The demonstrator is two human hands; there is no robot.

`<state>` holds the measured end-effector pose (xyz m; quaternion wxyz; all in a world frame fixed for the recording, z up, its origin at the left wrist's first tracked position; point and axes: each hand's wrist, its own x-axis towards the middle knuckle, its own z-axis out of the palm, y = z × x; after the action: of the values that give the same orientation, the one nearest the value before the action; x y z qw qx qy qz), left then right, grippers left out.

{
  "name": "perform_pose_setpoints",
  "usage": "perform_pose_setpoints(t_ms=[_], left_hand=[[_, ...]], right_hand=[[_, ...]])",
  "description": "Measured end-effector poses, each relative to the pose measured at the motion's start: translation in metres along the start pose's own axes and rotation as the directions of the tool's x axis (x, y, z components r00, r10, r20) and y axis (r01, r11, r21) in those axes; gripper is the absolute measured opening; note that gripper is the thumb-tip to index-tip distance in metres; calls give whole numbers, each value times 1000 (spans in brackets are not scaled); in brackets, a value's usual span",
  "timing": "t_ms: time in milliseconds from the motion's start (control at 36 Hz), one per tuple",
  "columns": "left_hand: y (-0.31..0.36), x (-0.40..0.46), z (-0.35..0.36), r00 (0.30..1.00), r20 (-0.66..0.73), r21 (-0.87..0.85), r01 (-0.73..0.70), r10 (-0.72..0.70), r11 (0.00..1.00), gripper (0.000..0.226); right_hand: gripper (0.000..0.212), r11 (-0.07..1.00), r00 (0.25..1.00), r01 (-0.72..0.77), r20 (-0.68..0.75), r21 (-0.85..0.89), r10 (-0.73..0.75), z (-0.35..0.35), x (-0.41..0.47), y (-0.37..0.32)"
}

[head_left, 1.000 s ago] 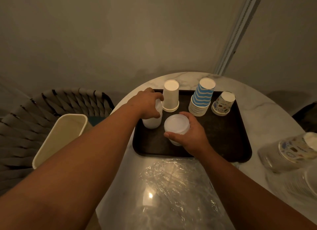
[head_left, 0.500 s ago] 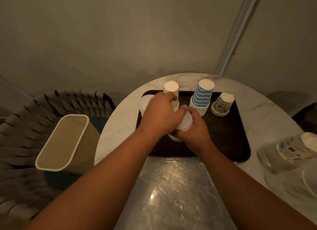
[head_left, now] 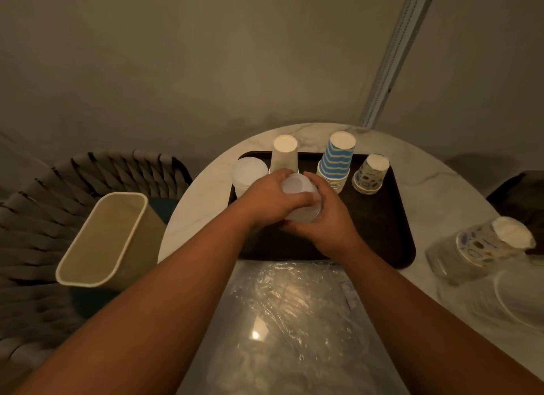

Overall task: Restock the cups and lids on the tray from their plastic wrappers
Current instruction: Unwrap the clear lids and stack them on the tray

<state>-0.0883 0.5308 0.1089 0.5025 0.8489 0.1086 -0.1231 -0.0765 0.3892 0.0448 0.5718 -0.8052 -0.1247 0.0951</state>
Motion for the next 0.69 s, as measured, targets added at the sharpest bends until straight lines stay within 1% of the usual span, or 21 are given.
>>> perform_pose_setpoints(t_ms=[56, 83, 167, 222, 306, 389, 444, 500, 639, 694], left_hand=[[3, 0, -5, 999, 44, -23, 20, -19, 1000, 78], [4, 1, -9, 998, 65, -6, 27, -27, 1000, 82], [7, 7, -24, 998, 60, 178, -18, 8, 984, 91], [9, 9, -33, 998, 40, 205, -54, 47, 977, 88], [12, 10, -45, 998, 45, 123, -56, 51, 991, 80], [15, 7, -56, 995, 101, -30, -24, 27, 999, 59], [14, 7, -62, 992, 126, -81, -18, 28, 997, 48], [11, 8, -66, 990, 135, -88, -19, 31, 996, 47], [6, 9, -72, 988, 151, -123, 2, 17, 992, 57], [5, 9, -74, 988, 154, -128, 14, 5, 992, 57]], right_hand=[[104, 1000, 1000, 5, -24, -28, -6, 3, 3, -5], [103, 999, 999, 18, -37, -50, -20, 4, 5, -8], [92, 986, 995, 84, -41, -144, -91, 6, 10, -18], [84, 980, 992, 109, -41, -169, -117, 8, 14, -25], [87, 980, 994, 95, -40, -174, -103, 12, 22, -31], [97, 981, 996, 72, -43, -180, -81, 17, 27, -32], [96, 981, 995, 83, -46, -175, -92, 20, 29, -32], [92, 978, 993, 98, -53, -182, -109, 22, 29, -33], [89, 977, 993, 101, -46, -186, -111, 26, 31, -32], [87, 975, 993, 103, -40, -196, -113, 26, 32, -32]])
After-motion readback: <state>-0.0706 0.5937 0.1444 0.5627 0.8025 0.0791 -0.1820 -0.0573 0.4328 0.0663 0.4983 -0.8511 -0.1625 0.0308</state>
